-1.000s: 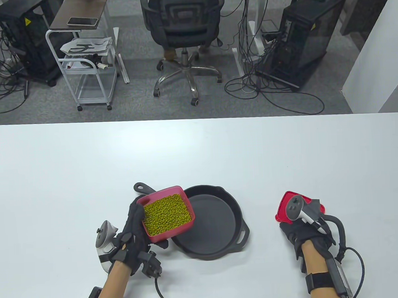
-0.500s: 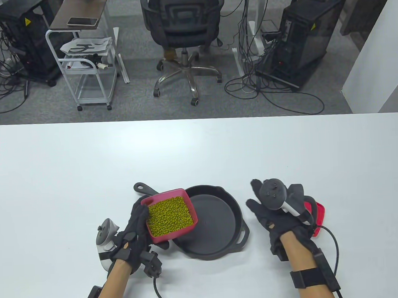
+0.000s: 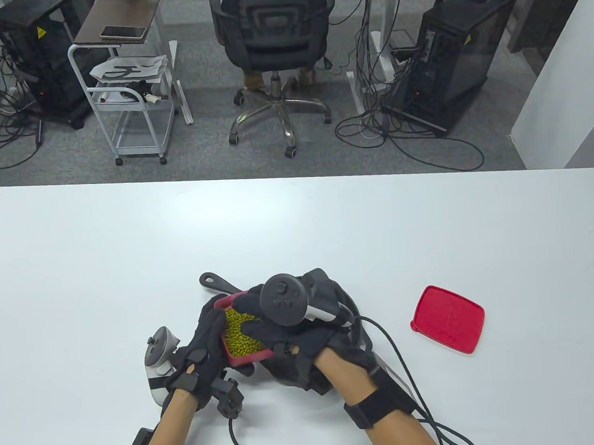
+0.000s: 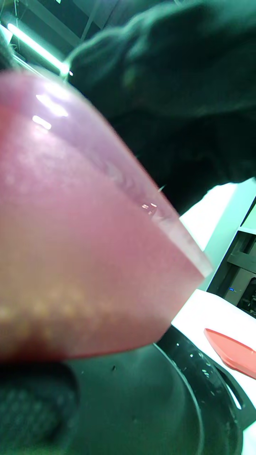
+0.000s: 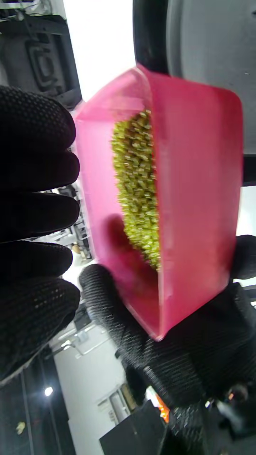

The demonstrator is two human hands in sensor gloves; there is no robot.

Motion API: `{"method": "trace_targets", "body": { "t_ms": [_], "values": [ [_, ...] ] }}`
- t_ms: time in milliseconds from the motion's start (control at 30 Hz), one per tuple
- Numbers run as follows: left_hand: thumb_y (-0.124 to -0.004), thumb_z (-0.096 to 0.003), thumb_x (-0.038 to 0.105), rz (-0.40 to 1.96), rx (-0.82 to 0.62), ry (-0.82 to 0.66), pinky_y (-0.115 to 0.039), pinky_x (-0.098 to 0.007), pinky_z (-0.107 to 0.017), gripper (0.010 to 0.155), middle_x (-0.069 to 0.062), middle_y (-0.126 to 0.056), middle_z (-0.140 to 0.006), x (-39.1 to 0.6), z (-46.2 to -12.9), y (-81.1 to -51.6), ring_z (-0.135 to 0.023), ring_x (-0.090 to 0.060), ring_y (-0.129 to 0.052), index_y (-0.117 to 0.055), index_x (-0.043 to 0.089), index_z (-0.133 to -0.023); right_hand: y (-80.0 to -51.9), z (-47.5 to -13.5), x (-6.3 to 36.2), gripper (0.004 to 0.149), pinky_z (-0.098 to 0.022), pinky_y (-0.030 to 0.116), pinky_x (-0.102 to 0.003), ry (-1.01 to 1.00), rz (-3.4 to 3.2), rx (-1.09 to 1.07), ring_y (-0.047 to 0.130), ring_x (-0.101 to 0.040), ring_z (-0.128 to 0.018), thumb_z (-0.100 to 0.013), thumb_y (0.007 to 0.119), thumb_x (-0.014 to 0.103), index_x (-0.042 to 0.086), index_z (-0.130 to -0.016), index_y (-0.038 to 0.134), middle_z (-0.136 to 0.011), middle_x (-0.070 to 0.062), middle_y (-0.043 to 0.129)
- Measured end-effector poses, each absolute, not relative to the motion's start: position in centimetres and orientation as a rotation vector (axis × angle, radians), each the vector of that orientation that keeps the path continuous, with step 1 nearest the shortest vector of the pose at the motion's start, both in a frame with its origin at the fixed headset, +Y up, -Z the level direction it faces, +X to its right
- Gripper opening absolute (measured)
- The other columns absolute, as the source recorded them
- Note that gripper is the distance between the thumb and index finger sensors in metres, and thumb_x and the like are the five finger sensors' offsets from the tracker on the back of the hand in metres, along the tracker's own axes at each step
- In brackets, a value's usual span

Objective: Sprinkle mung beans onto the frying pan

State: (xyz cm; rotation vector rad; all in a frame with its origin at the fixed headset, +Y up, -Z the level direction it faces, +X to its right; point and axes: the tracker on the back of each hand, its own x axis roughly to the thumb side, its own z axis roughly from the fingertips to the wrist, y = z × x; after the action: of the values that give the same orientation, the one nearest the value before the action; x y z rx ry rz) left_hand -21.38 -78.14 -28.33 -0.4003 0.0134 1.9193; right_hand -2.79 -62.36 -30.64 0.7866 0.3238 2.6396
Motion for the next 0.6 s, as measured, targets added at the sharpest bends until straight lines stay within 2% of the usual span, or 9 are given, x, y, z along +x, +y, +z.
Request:
{"method": "trace_targets", "body": {
  "t_ms": [100,233,400,500,600],
  "values": [
    [-0.064,-0.0465,0.076,1.928,-0.397,0.005,-0.092,-0.048,-0.026,0.075,-0.014,-0.05,-0.107,-21.3,-28.3,-78.1,-0.07,-0.041,-0.088,-0.034,0.044,-0.108,-63.9,-31.2,-3.6,0.053,-0.063,0.071,-0.055,0.379,2.69,0.782,0.071,-0.046,-0.093,-0.052,0.086,0.04,0.024,-0.101,0.073,-0.11,-0.015,0.071],
    [-0.064,-0.0469,0.075,1.915,-0.39,0.038,-0.093,-0.047,-0.025,0.076,-0.015,-0.049,-0.107,-21.2,-28.3,-78.4,-0.069,-0.041,-0.088,-0.032,0.043,-0.108,-65.5,-31.5,-4.7,0.069,-0.066,0.067,-0.056,0.542,2.742,0.76,0.057,-0.049,-0.1,-0.051,0.088,0.044,0.024,-0.11,0.058,-0.117,-0.017,0.054],
    [-0.064,-0.047,0.074,1.924,-0.386,0.08,-0.092,-0.047,-0.024,0.076,-0.016,-0.049,-0.107,-21.5,-28.3,-78.9,-0.068,-0.042,-0.088,-0.033,0.041,-0.108,-66.4,-32.6,-5.6,0.073,-0.063,0.071,-0.056,0.729,2.687,0.71,0.049,-0.053,-0.1,-0.049,0.093,0.04,0.026,-0.111,0.057,-0.118,-0.019,0.046],
    [-0.063,-0.047,0.074,1.91,-0.379,0.078,-0.093,-0.047,-0.024,0.076,-0.016,-0.05,-0.106,-21.5,-28.3,-78.9,-0.068,-0.042,-0.089,-0.033,0.041,-0.108,-66.6,-33.0,-5.9,0.076,-0.062,0.073,-0.054,0.772,2.674,0.705,0.052,-0.055,-0.096,-0.048,0.095,0.037,0.024,-0.111,0.055,-0.116,-0.022,0.045],
    [-0.063,-0.0469,0.074,1.922,-0.37,0.074,-0.093,-0.047,-0.023,0.076,-0.016,-0.051,-0.106,-21.4,-28.3,-79.0,-0.067,-0.042,-0.09,-0.034,0.04,-0.108,-66.8,-33.2,-6.1,0.073,-0.055,0.08,-0.047,0.795,2.631,0.72,0.06,-0.054,-0.091,-0.048,0.096,0.035,0.023,-0.109,0.058,-0.114,-0.023,0.05]
  ]
}}
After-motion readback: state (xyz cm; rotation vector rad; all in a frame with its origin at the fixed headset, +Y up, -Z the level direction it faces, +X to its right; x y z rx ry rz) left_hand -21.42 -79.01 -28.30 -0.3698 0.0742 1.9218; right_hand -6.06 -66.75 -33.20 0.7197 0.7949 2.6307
